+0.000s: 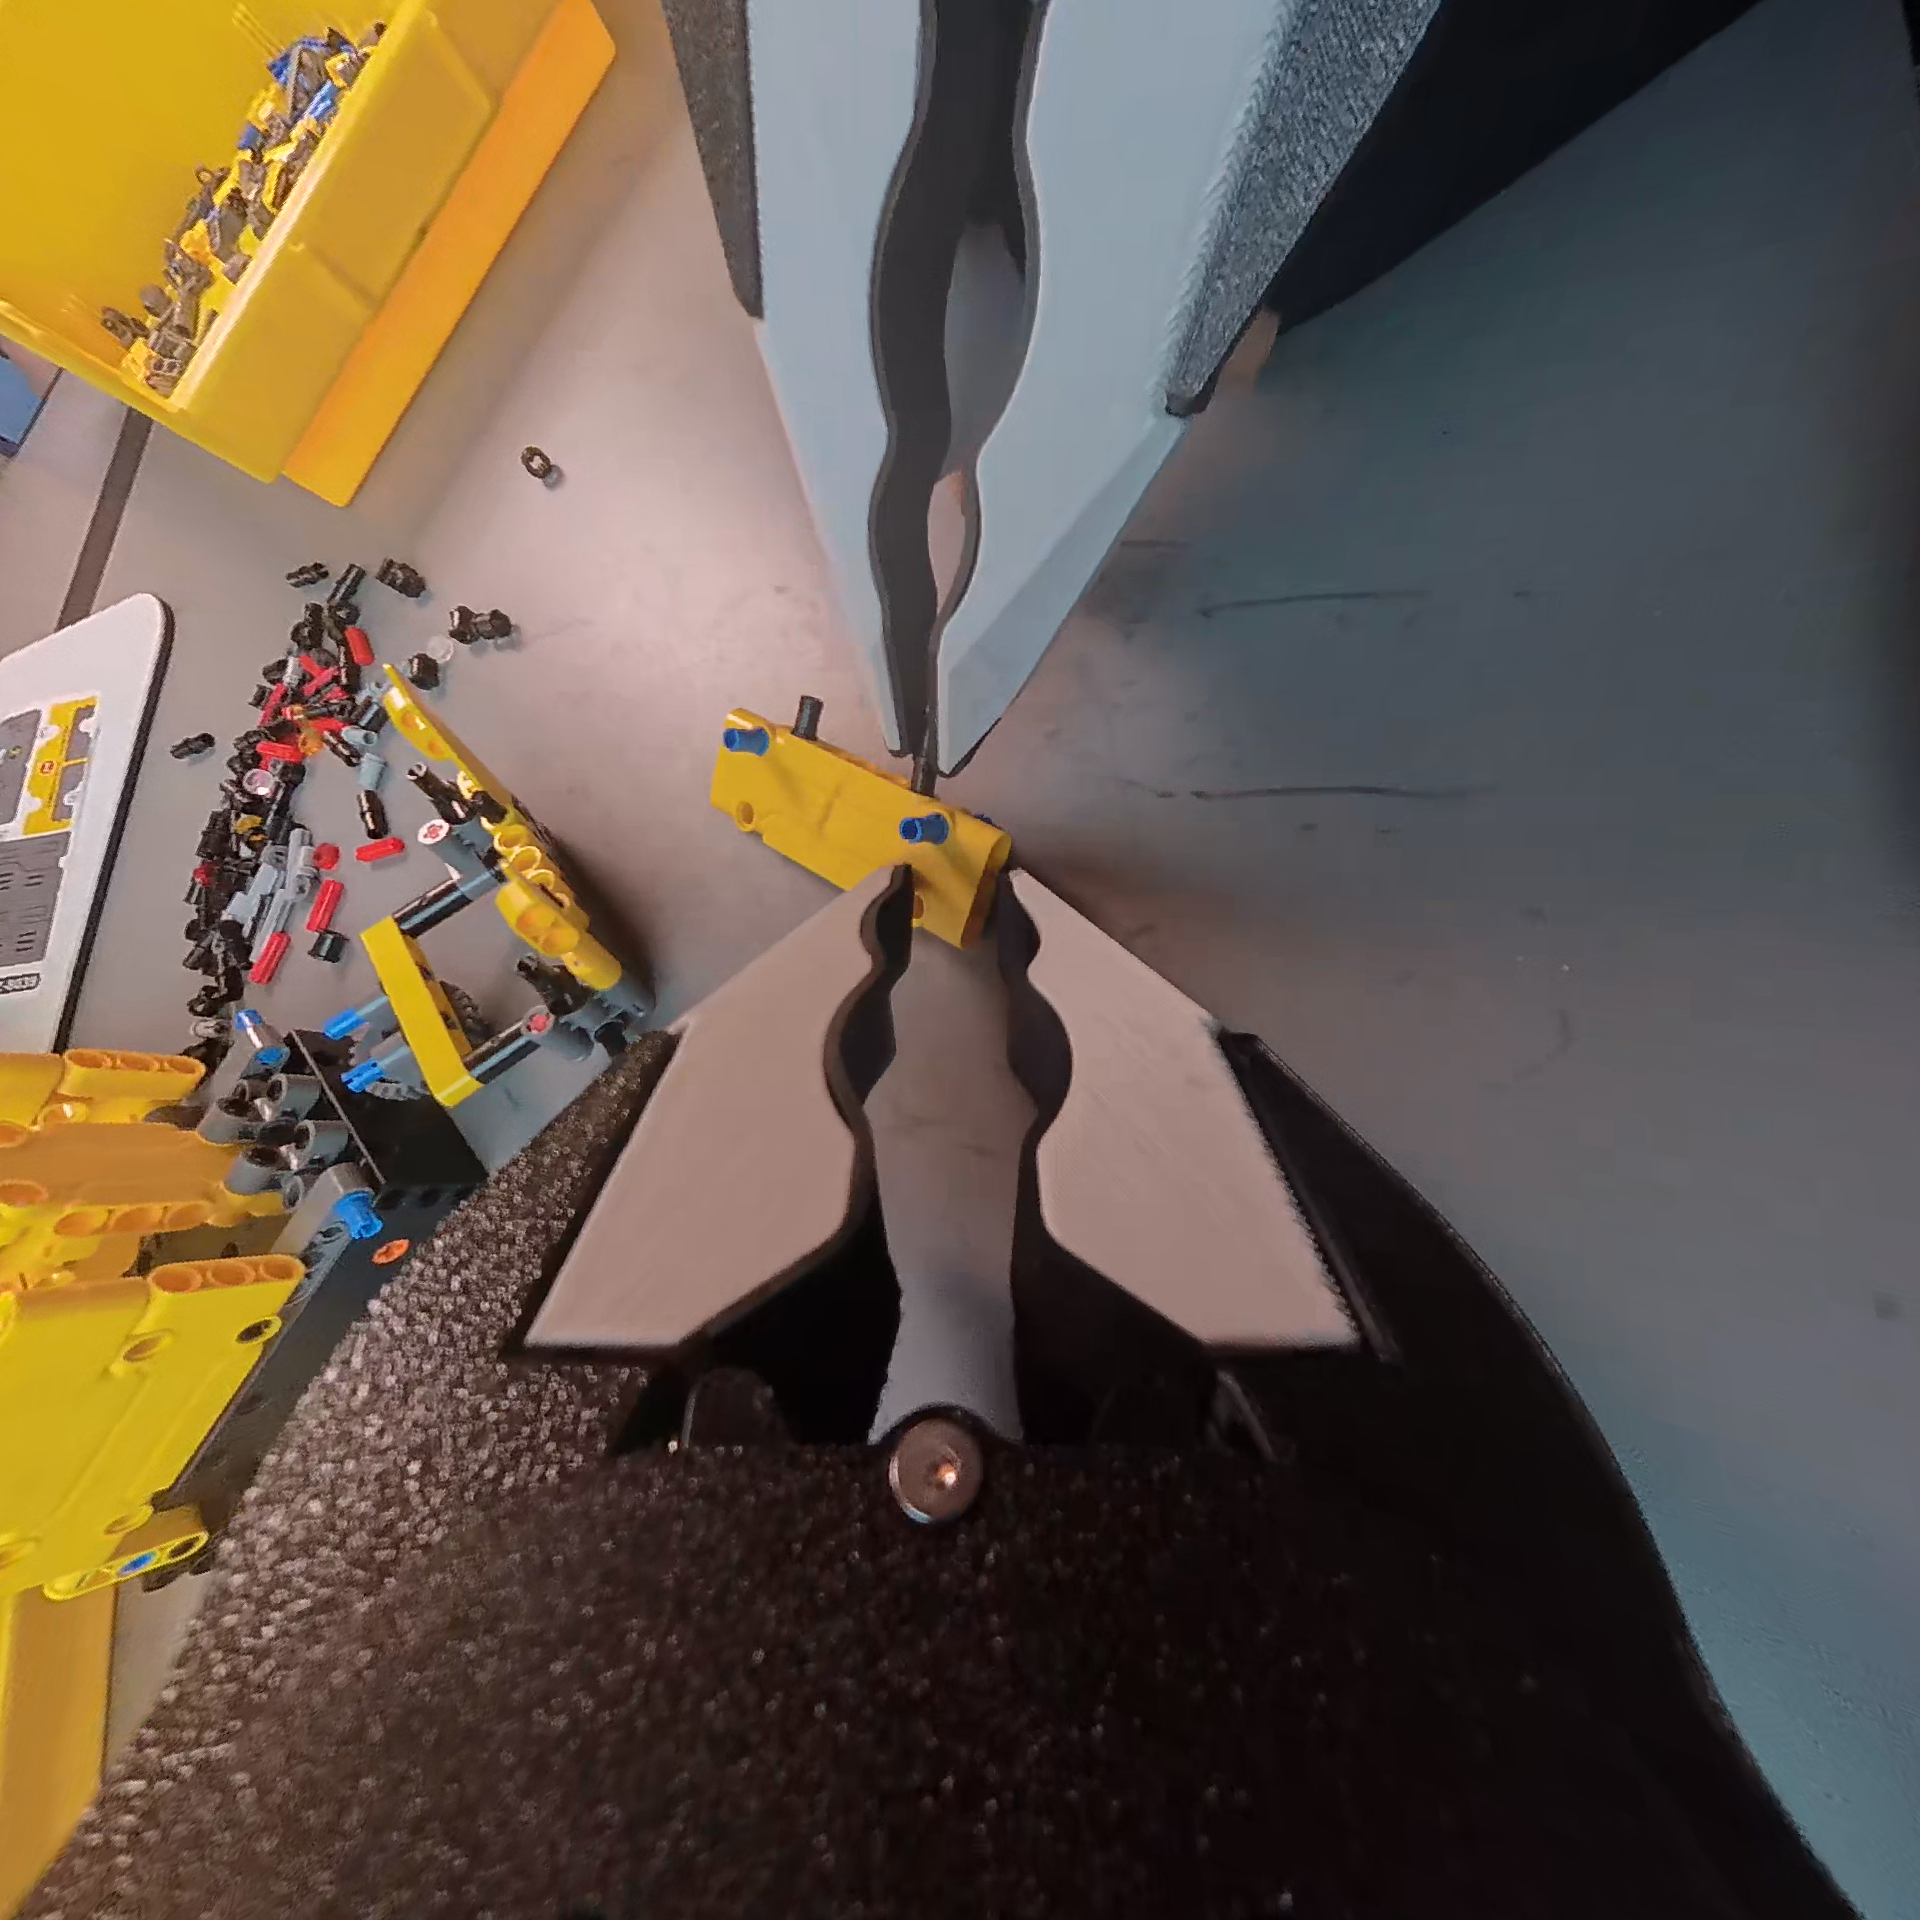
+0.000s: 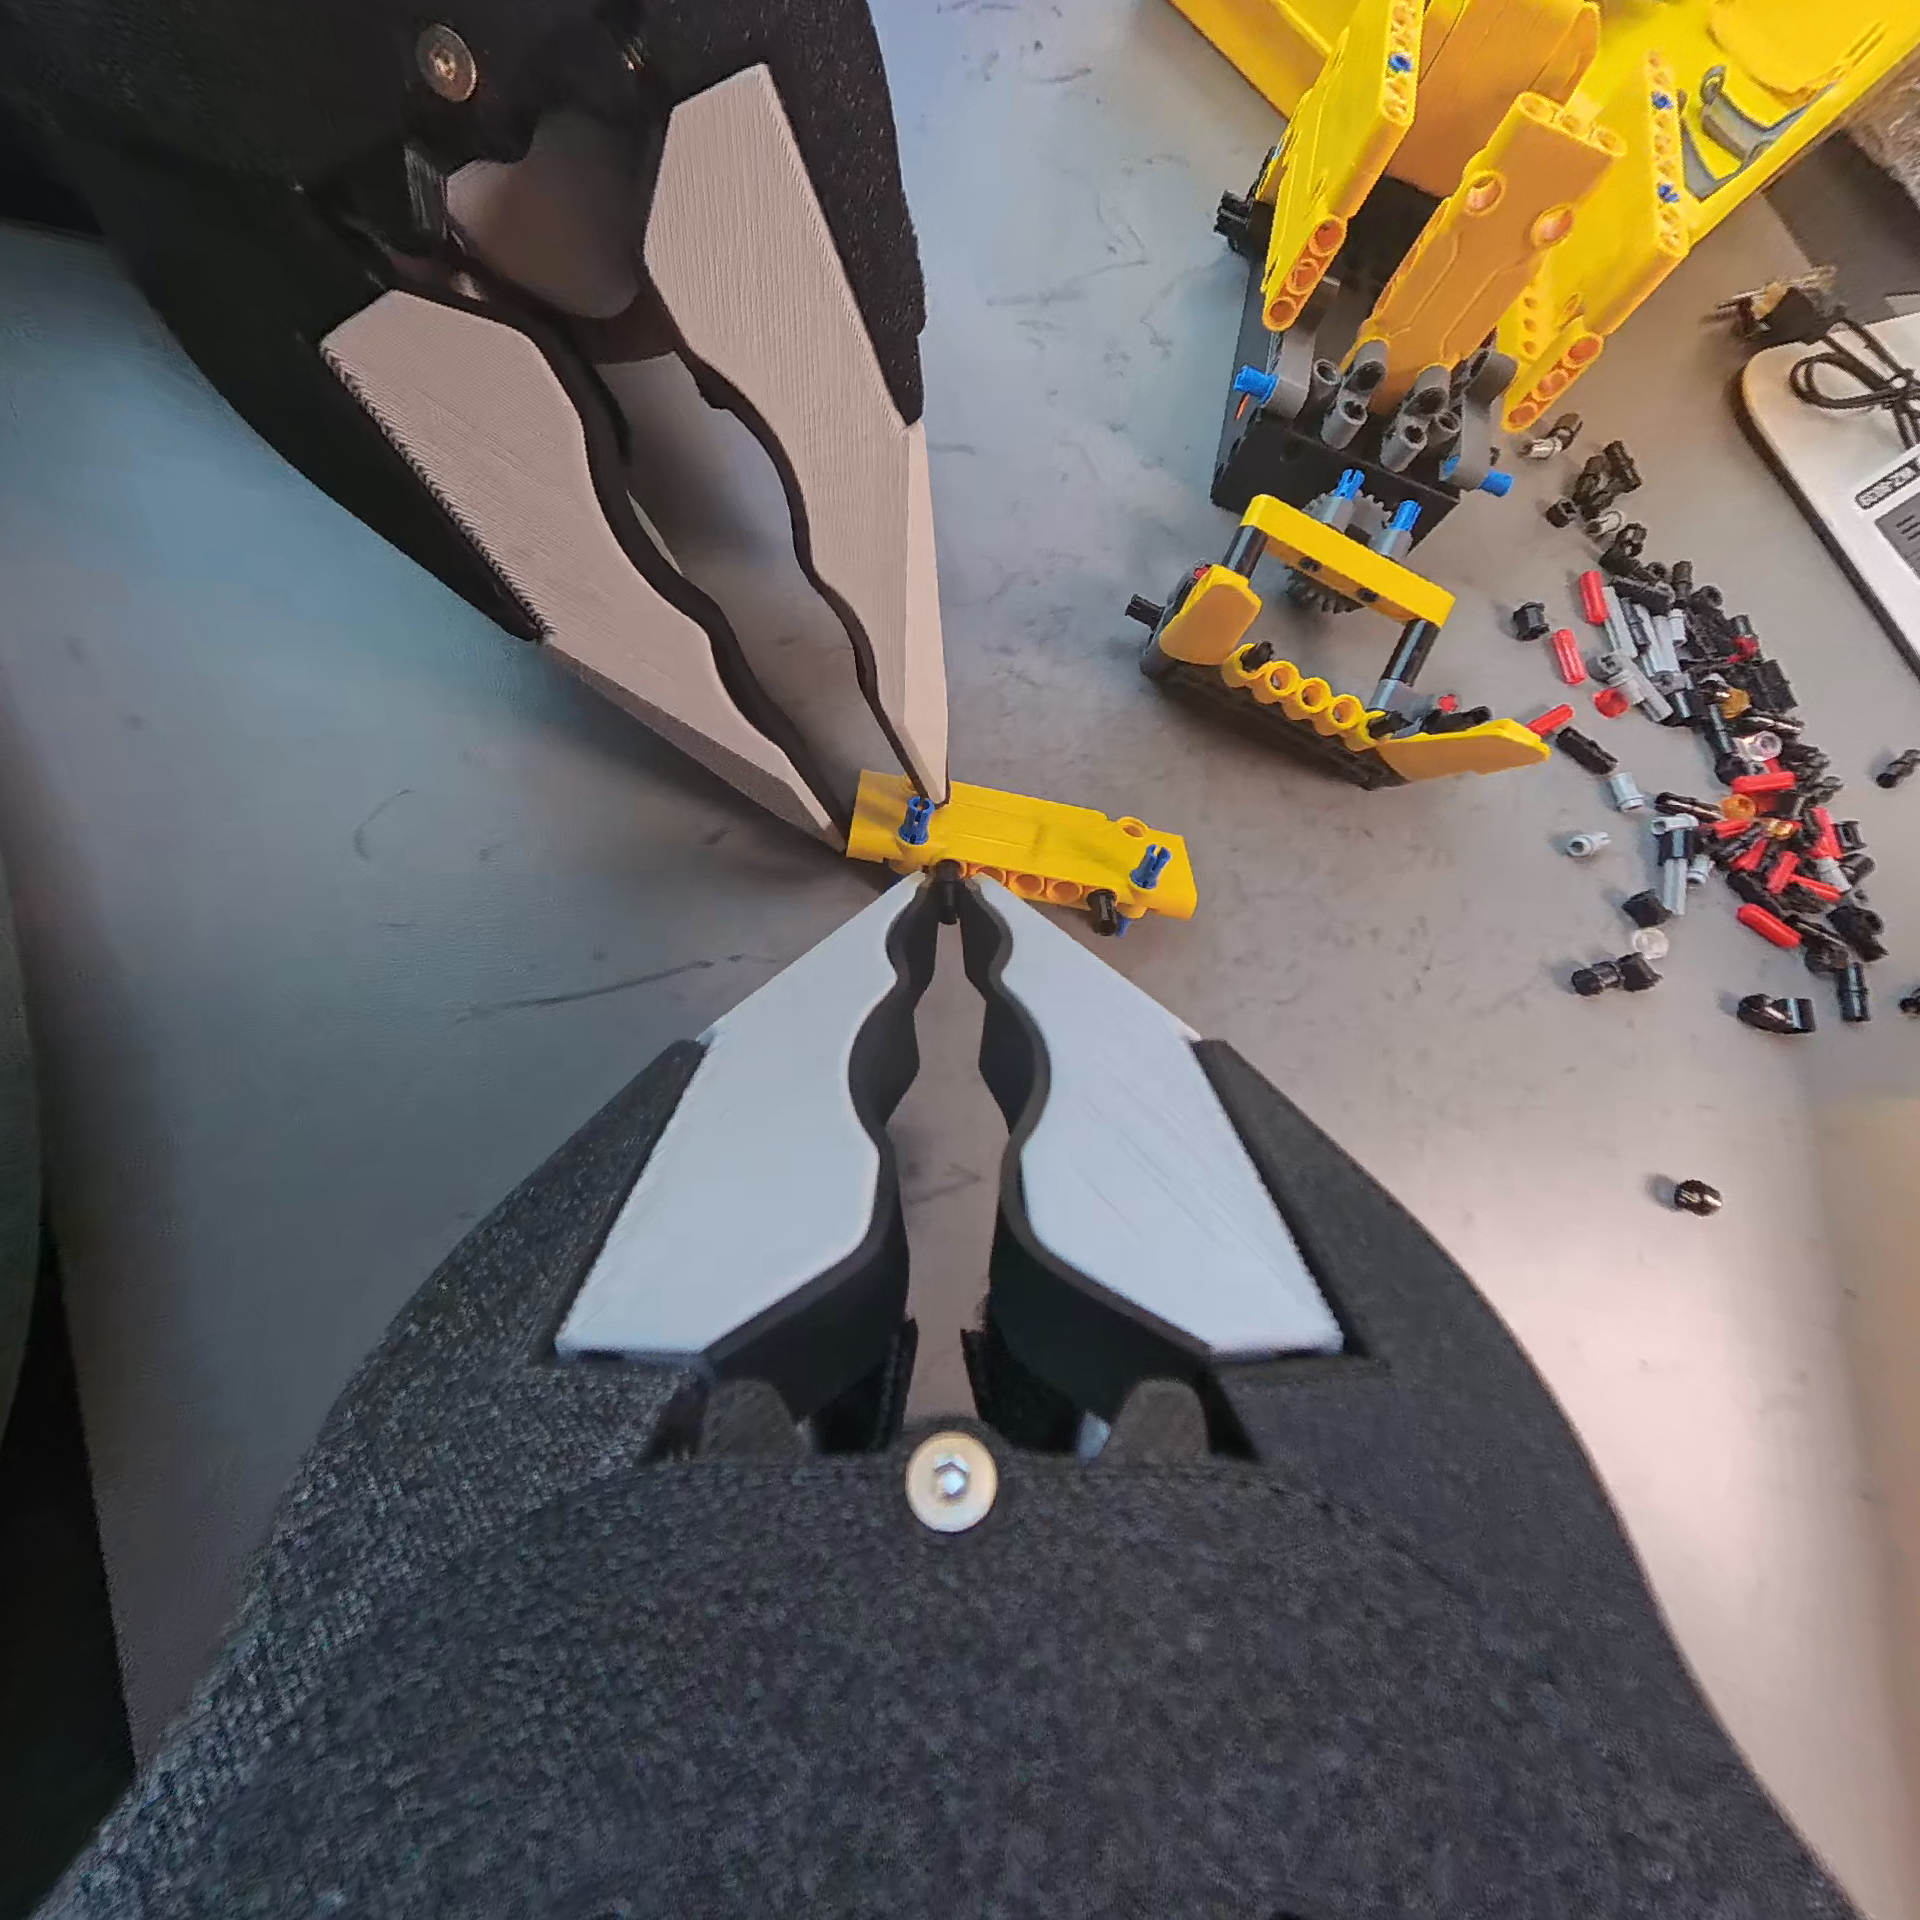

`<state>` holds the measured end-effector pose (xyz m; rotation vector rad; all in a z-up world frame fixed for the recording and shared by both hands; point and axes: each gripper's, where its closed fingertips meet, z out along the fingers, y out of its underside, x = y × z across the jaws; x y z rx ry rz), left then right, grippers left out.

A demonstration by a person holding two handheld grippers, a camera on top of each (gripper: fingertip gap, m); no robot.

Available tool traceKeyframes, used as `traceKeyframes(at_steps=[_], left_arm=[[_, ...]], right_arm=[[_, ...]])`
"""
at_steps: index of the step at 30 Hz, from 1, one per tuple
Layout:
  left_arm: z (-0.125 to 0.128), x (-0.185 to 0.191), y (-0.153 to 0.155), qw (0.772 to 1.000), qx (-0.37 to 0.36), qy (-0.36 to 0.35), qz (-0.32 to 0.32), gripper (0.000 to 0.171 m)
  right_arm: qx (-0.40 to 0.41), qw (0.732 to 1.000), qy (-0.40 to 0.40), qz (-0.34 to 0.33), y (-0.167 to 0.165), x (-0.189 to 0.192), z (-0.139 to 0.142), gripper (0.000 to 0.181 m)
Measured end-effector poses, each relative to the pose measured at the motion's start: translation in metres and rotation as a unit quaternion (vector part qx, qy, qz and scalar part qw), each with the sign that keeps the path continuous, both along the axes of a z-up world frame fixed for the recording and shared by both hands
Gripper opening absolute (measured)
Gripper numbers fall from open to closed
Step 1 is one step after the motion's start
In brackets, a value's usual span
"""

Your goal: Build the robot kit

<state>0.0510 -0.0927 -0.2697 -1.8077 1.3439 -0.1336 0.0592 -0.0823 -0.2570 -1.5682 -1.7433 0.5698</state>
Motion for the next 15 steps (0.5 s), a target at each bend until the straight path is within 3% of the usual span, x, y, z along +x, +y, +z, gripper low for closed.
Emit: traceKeyframes(at_steps=[7,15], left_arm=[[0.0011,0.0001,0.0028,0.999,-0.039,-0.032,0.015,0.014],[0.0009,-0.0002,0.0024,0.997,-0.06,-0.045,0.014,0.014]], right_arm=[[0.032,0.999,0.012,-0.013,0.0038,-0.003,0.0011,0.002],[-0.012,1.0,0.002,-0.008,0.0034,-0.005,-0.0014,0.002]])
